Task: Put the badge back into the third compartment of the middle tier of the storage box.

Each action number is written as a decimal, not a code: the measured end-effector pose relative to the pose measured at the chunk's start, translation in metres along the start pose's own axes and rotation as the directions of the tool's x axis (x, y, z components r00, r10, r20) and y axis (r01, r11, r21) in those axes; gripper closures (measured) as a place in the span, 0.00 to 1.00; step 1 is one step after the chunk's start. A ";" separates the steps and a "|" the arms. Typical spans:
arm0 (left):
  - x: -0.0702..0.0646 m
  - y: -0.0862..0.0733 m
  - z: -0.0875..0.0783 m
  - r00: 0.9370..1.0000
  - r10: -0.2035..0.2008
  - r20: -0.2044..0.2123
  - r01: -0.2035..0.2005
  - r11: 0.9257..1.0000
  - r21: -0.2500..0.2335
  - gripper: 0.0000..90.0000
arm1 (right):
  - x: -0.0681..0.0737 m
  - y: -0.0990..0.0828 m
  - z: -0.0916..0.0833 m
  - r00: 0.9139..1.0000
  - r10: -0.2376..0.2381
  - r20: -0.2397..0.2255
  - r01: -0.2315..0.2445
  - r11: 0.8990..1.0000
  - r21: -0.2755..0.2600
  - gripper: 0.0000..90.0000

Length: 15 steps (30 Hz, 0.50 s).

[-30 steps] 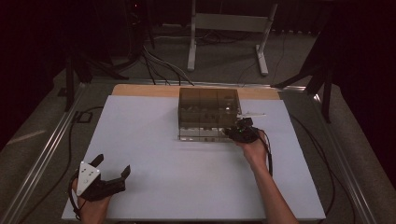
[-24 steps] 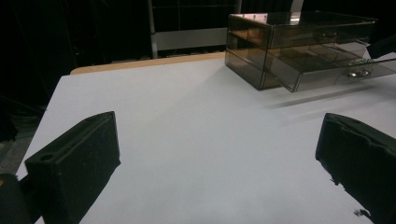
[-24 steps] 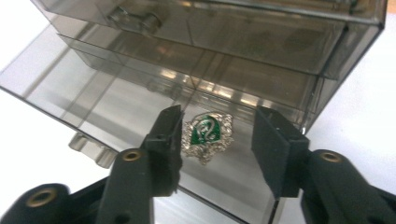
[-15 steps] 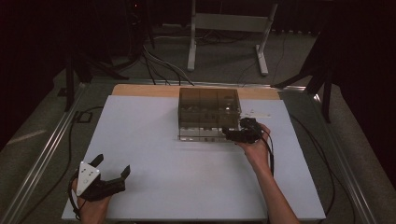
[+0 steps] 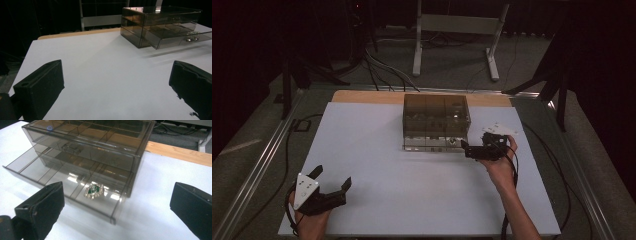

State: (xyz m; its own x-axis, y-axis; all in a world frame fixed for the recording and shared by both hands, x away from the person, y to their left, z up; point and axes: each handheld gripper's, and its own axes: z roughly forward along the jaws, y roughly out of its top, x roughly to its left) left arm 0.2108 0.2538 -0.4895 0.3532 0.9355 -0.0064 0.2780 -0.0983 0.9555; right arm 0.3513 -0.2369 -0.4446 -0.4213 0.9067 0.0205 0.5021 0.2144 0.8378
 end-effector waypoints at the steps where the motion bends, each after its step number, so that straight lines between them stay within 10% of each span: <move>1: 0.000 0.000 0.000 1.000 0.000 0.000 0.000 1.000 0.001 0.01 | -0.001 -0.003 -0.003 1.000 -0.001 -0.004 0.001 1.000 -0.005 0.00; 15: 0.003 0.002 0.001 1.000 -0.017 0.005 0.017 1.000 -0.003 0.01 | -0.014 -0.056 -0.046 1.000 0.021 0.004 -0.021 0.996 -0.082 0.00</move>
State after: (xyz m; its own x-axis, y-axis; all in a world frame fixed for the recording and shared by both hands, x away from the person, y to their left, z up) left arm 0.2127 0.2560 -0.4882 0.3532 0.9352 -0.0244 0.2813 -0.0813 0.9562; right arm 0.2943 -0.2787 -0.4668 -0.4078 0.9123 0.0363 0.4472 0.1649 0.8791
